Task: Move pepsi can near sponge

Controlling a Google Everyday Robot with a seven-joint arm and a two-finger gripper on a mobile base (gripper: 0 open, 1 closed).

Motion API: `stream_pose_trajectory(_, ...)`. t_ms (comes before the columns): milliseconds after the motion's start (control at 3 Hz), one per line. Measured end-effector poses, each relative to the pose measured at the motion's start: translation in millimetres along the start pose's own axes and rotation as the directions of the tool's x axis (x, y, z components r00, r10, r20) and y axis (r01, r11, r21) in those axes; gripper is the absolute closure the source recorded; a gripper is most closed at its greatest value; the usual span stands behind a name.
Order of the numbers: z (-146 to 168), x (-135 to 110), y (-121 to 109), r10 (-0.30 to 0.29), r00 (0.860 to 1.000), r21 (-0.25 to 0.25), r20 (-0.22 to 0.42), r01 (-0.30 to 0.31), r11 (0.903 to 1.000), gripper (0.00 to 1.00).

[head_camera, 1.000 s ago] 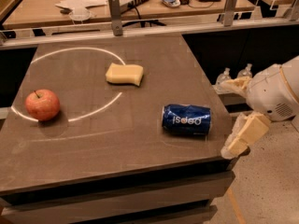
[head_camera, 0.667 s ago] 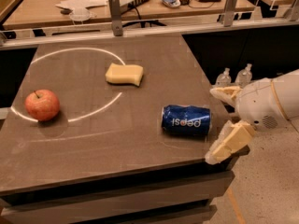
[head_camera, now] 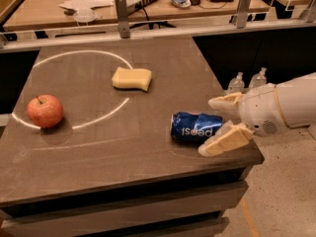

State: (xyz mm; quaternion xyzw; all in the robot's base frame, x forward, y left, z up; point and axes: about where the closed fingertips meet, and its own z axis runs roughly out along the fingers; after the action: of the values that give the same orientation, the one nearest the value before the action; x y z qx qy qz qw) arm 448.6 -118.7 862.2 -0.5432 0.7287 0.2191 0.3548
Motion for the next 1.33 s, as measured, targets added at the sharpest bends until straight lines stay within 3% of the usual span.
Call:
stream_pose_trajectory(333, 11.4, 1.9, -9.1, -0.012, 1.000, 0.006, -0.002, 0.012, 0.9999, 0.49)
stream_pose_trajectory(667, 11.0, -19.1, -29.9, -0.036, 0.999, 0.015, 0.035, 0.035, 0.9993, 0.80)
stream_pose_trajectory(1000, -6.2, -44.3, -67.6, 0.006, 0.994, 0.102, 0.111, -0.017, 0.9947, 1.00)
stream_pose_trajectory(1333, -6.8, -59.3, -117.3, 0.056, 0.996, 0.179, 0.066, -0.067, 0.9817, 1.00)
